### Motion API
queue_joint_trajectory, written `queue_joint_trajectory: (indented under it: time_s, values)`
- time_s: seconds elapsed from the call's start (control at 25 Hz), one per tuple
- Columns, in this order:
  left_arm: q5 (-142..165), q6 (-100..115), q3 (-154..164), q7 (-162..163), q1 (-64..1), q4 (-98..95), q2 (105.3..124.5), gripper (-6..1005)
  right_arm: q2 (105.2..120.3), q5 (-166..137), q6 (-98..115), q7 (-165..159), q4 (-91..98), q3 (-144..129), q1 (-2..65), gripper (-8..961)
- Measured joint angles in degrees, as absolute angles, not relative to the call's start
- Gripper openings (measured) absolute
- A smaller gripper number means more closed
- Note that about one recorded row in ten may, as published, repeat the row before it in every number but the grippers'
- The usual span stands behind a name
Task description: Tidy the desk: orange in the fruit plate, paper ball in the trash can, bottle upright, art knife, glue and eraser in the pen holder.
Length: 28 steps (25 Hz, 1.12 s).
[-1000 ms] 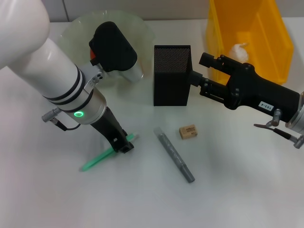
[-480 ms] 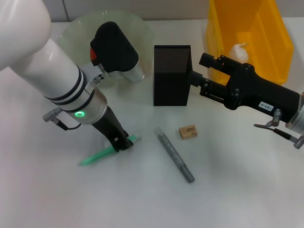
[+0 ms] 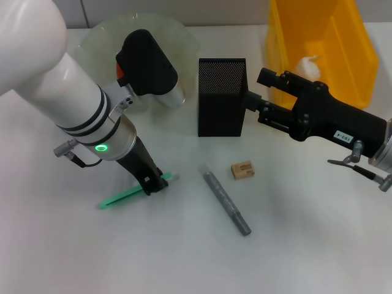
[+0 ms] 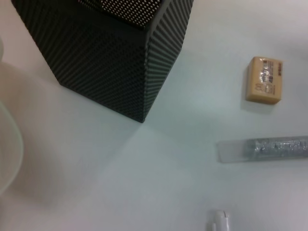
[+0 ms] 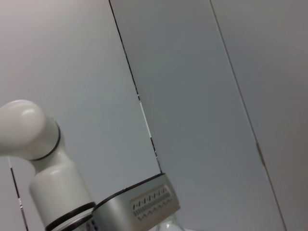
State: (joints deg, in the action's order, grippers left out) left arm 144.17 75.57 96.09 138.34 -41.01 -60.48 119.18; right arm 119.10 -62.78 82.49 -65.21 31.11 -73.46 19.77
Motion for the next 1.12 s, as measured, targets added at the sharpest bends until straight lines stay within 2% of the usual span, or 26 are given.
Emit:
queue_joint_trajectory:
  time_s: [0.2, 0.32, 0.48, 0.52, 0.72, 1.12]
  values:
    - [144.24, 75.80, 95.90, 138.33, -40.79, -61.03, 119.15, 173, 119.33, -62.71, 83.35, -65.04, 31.09, -69.91, 19.04, 692]
    - [143.72, 76.80, 90.77, 138.12, -36.33, -70.86, 118.68, 173, 119.35, -62.62, 85.36, -64.15, 29.24, -66.19, 18.61, 692]
    - [143.72, 76.80, 90.77, 138.12, -36.33, -70.86, 118.68, 173, 119.30, -62.59, 87.32, -63.58, 27.53, -63.39, 18.66, 693]
    - [141.56, 78.96, 86.96, 135.95, -33.76, -76.80, 118.63, 173, 119.24, -62.57, 87.80, -63.52, 27.10, -62.29, 18.53, 693]
    - [130.91, 79.69, 78.80, 130.50, -31.49, -80.43, 118.55, 174, 119.19, -62.57, 87.96, -62.91, 26.57, -61.69, 18.08, 691]
    - [99.10, 74.36, 71.14, 109.86, -30.55, -71.39, 118.64, 175, 119.22, -62.57, 88.35, -62.05, 25.46, -61.69, 18.07, 685]
